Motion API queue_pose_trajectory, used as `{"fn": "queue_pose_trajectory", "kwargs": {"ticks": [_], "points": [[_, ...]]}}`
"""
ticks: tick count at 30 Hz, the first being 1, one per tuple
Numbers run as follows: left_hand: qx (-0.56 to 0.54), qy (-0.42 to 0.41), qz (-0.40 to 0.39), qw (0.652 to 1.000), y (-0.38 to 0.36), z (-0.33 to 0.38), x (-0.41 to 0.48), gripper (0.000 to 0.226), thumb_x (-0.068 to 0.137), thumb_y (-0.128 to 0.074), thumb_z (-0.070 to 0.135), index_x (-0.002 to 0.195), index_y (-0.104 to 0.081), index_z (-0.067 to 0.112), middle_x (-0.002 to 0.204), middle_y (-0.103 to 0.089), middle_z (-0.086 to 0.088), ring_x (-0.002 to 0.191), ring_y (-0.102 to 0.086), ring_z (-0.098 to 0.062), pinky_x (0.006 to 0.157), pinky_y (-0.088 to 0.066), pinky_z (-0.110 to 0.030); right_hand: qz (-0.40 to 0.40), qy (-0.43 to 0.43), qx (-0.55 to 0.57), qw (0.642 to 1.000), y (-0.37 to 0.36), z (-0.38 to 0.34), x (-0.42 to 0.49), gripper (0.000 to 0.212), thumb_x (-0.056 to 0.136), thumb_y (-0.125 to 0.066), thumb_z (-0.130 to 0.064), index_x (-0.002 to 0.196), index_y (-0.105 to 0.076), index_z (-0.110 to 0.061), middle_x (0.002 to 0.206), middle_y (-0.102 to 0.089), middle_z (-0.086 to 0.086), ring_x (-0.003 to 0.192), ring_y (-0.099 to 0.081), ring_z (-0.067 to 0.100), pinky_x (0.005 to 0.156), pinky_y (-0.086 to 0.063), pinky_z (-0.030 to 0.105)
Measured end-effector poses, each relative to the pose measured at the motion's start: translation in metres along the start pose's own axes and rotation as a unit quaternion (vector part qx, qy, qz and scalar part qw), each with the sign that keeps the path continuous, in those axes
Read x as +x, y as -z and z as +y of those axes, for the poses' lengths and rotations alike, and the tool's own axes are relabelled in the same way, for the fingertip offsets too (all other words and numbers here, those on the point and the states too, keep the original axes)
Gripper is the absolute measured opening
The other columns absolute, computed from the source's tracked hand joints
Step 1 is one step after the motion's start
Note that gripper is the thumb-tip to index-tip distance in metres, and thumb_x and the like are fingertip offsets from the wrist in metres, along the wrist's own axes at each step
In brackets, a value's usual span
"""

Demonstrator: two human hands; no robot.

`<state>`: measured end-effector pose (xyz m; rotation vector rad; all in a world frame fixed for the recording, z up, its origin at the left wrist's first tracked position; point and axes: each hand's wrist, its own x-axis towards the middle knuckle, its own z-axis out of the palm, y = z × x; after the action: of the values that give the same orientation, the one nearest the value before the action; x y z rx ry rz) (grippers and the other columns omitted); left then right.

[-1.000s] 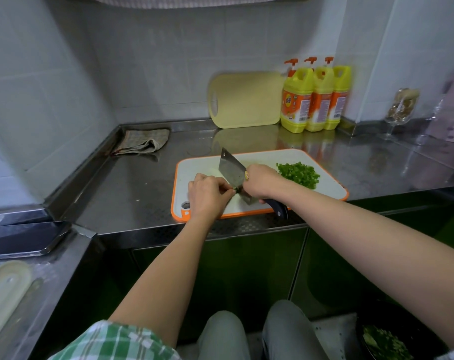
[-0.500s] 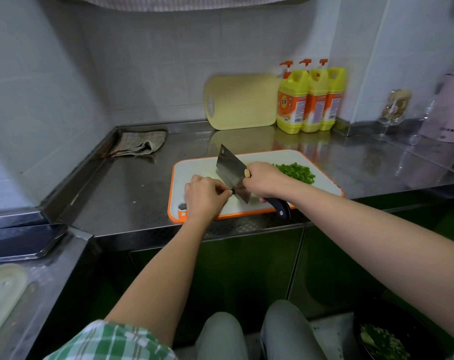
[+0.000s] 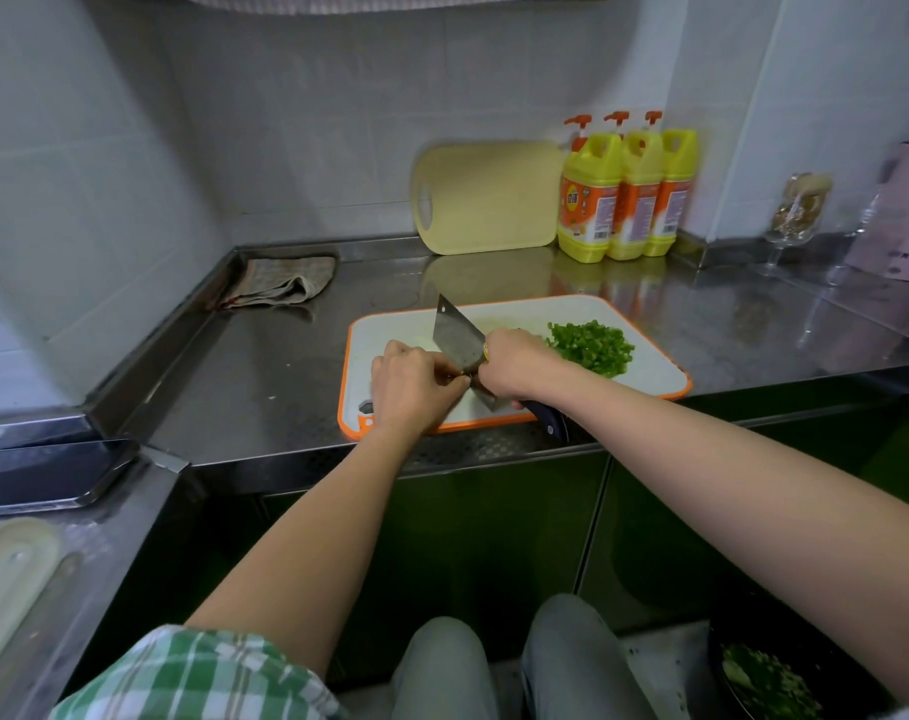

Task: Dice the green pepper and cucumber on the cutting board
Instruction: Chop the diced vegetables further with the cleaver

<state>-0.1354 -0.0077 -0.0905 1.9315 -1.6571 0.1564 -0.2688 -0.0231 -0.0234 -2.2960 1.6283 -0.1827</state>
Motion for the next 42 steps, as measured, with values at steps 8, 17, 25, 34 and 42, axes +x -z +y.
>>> {"fn": "queue_pose_trajectory", "kwargs": {"ticks": [8, 17, 25, 34, 42], "points": [[-0.029, 0.0, -0.005, 1.0, 0.004, -0.005, -0.003, 0.031, 0.085, -0.064, 0.038, 0.113, -0.07, 0.027, 0.092, -0.069, 0.007, 0.105, -0.045, -0.02, 0.082, -0.036, -0.034, 0.032, 0.011, 0.037, 0.999, 0.0, 0.012, 0.007, 0.014, 0.094, -0.042, -0.009, 0.083, -0.049, -0.007, 0.067, -0.054, 0.009, 0.044, -0.057, 0.02, 0.044, -0.042, 0.025], [-0.028, 0.004, 0.004, 1.0, 0.001, -0.006, -0.004, 0.02, 0.087, -0.065, 0.036, 0.1, -0.076, 0.026, 0.091, -0.071, 0.004, 0.101, -0.047, -0.021, 0.083, -0.043, -0.037, 0.002, 0.025, 0.025, 0.999, 0.007, 0.006, 0.003, 0.009, 0.093, -0.042, -0.007, 0.092, -0.051, -0.004, 0.067, -0.057, 0.012, 0.043, -0.057, 0.021, 0.044, -0.041, 0.025], [-0.035, 0.01, 0.004, 0.999, 0.001, -0.006, -0.004, 0.019, 0.086, -0.066, 0.036, 0.1, -0.076, 0.028, 0.091, -0.071, 0.003, 0.103, -0.045, -0.022, 0.081, -0.039, -0.034, -0.018, 0.01, -0.001, 1.0, 0.005, -0.008, 0.002, 0.011, 0.092, -0.045, -0.003, 0.094, -0.055, 0.001, 0.062, -0.056, 0.012, 0.043, -0.054, 0.021, 0.044, -0.044, 0.024], [-0.052, 0.018, 0.009, 0.998, -0.001, -0.009, -0.003, 0.017, 0.086, -0.067, 0.038, 0.097, -0.077, 0.03, 0.088, -0.071, 0.004, 0.103, -0.045, -0.018, 0.081, -0.042, -0.033, 0.066, 0.017, 0.056, 0.996, -0.008, 0.007, 0.01, 0.013, 0.097, -0.041, -0.014, 0.094, -0.052, -0.007, 0.08, -0.057, 0.01, 0.049, -0.059, 0.022, 0.053, -0.05, 0.029], [-0.067, 0.029, 0.027, 0.997, 0.004, -0.006, -0.009, 0.018, 0.081, -0.065, 0.03, 0.094, -0.075, 0.024, 0.083, -0.068, 0.004, 0.102, -0.046, -0.021, 0.081, -0.045, -0.038, 0.043, 0.043, 0.054, 0.997, 0.0, 0.001, 0.003, 0.013, 0.097, -0.042, -0.016, 0.089, -0.049, -0.008, 0.069, -0.056, 0.008, 0.044, -0.057, 0.018, 0.046, -0.042, 0.024]]}}
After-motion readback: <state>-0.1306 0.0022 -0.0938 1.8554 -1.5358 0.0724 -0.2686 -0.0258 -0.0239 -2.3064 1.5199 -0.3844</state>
